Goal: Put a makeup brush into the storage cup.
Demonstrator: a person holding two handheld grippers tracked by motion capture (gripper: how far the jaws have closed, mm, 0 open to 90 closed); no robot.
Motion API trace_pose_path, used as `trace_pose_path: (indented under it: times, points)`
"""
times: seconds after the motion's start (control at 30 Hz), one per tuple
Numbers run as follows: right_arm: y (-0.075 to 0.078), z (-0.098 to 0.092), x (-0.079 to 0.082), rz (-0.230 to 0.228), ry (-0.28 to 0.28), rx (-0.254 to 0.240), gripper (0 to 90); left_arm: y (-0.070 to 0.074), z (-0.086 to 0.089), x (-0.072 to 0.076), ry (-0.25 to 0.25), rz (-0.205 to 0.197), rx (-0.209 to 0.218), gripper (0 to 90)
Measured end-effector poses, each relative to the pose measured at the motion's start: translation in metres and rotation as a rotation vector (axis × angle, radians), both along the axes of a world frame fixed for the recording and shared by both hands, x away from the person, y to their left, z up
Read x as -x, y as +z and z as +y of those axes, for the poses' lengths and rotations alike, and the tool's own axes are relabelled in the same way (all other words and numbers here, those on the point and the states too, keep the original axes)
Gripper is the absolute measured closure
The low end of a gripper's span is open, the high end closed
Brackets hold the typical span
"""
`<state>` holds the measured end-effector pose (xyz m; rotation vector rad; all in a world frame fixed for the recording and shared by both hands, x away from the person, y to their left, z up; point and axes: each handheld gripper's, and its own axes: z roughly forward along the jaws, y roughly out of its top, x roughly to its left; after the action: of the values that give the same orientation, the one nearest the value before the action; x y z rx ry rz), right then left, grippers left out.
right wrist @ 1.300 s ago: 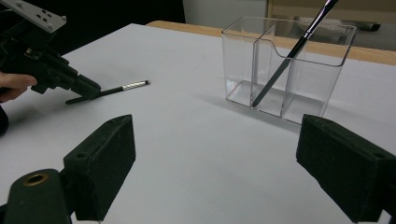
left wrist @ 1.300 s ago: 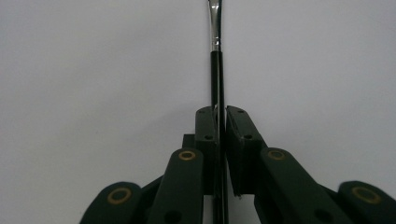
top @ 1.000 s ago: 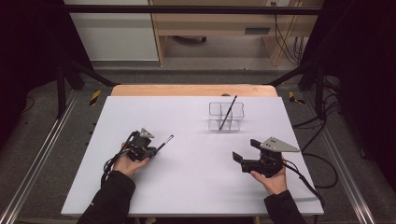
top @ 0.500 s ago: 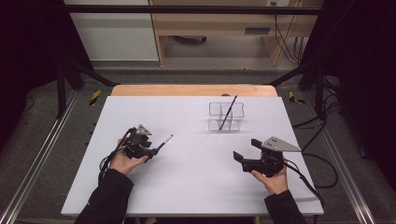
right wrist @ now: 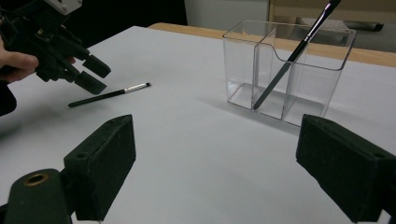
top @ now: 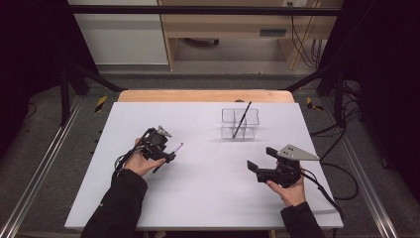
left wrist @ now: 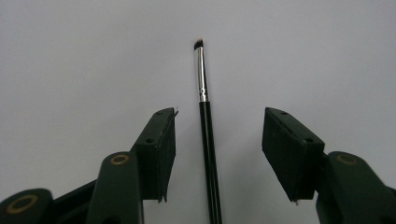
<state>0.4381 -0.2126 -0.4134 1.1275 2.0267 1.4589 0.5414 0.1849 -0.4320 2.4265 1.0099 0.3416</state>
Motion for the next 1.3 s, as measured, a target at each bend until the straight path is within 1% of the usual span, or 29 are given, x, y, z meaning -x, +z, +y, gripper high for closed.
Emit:
trace_pose_path:
  times: [0.07, 0.1, 0.13, 0.17, 0.2, 0.23, 0.3, 0.37, 0.47, 0.5, 0.6, 0.63, 0.67, 0.73, 0.83, 0.87, 0.97, 1.13, 1.3]
  points:
    - [0.0, 0.0, 0.0, 0.001, 0.001, -0.001, 12.4, -0.001, -0.002, -0.003, 0.0, 0.008, -0.013, 44.2]
    - [0.0, 0.0, 0.0, 0.002, 0.001, 0.002, 12.5, -0.003, -0.005, -0.006, 0.003, 0.018, -0.041, 47.0]
    - [0.0, 0.0, 0.0, 0.003, 0.002, 0.002, 12.5, -0.004, -0.006, -0.007, 0.001, 0.026, -0.051, 48.6]
    - [0.0, 0.0, 0.0, 0.003, 0.002, 0.002, 12.5, -0.004, -0.006, -0.007, 0.001, 0.026, -0.051, 50.5]
    - [0.0, 0.0, 0.0, 0.004, 0.003, 0.001, 12.5, -0.006, -0.006, -0.009, -0.002, 0.04, -0.058, 50.5]
    - [0.0, 0.001, 0.0, 0.006, 0.003, 0.001, 12.5, -0.007, -0.006, -0.01, -0.004, 0.046, -0.064, 52.9]
    - [-0.001, 0.001, 0.0, 0.006, 0.003, 0.002, 12.5, -0.01, -0.007, -0.011, -0.005, 0.058, -0.07, 55.0]
    - [-0.001, 0.001, 0.0, 0.007, 0.003, 0.002, 12.5, -0.013, -0.007, -0.013, -0.006, 0.067, -0.09, 59.4]
    - [-0.001, 0.001, -0.001, 0.008, 0.003, 0.004, 12.5, -0.016, -0.004, -0.013, -0.007, 0.09, -0.091, 64.1]
    - [-0.001, 0.001, -0.001, 0.009, 0.004, 0.005, 12.5, -0.016, -0.004, -0.013, -0.015, 0.101, -0.096, 65.3]
    - [-0.001, 0.001, -0.001, 0.012, 0.005, 0.005, 12.4, -0.017, -0.005, -0.012, -0.023, 0.11, -0.096, 67.3]
    - [-0.001, 0.001, -0.001, 0.013, 0.006, 0.007, 12.5, -0.017, -0.005, -0.012, -0.025, 0.112, -0.094, 70.3]
    - [-0.001, 0.001, -0.001, 0.013, 0.007, 0.007, 12.5, -0.017, -0.006, -0.012, -0.023, 0.112, -0.091, 71.2]
    - [-0.001, 0.001, -0.001, 0.013, 0.007, 0.005, 12.4, -0.017, -0.005, -0.012, -0.025, 0.117, -0.092, 71.8]
    - [-0.001, 0.001, -0.001, 0.014, 0.008, 0.008, 12.4, -0.017, -0.005, -0.012, -0.019, 0.126, -0.086, 75.7]
    - [-0.001, 0.001, -0.001, 0.014, 0.008, 0.008, 12.4, -0.017, -0.005, -0.011, -0.019, 0.128, -0.088, 75.7]
    - [-0.002, 0.002, -0.001, 0.016, 0.01, 0.009, 12.4, -0.017, -0.007, -0.01, -0.015, 0.134, -0.092, 80.5]
    - [-0.002, 0.002, -0.001, 0.019, 0.012, 0.009, 12.4, -0.017, -0.006, -0.011, -0.01, 0.143, -0.086, 81.9]
    - [-0.003, 0.002, -0.002, 0.022, 0.013, 0.013, 12.4, -0.017, -0.007, -0.01, -0.008, 0.14, -0.089, 83.0]
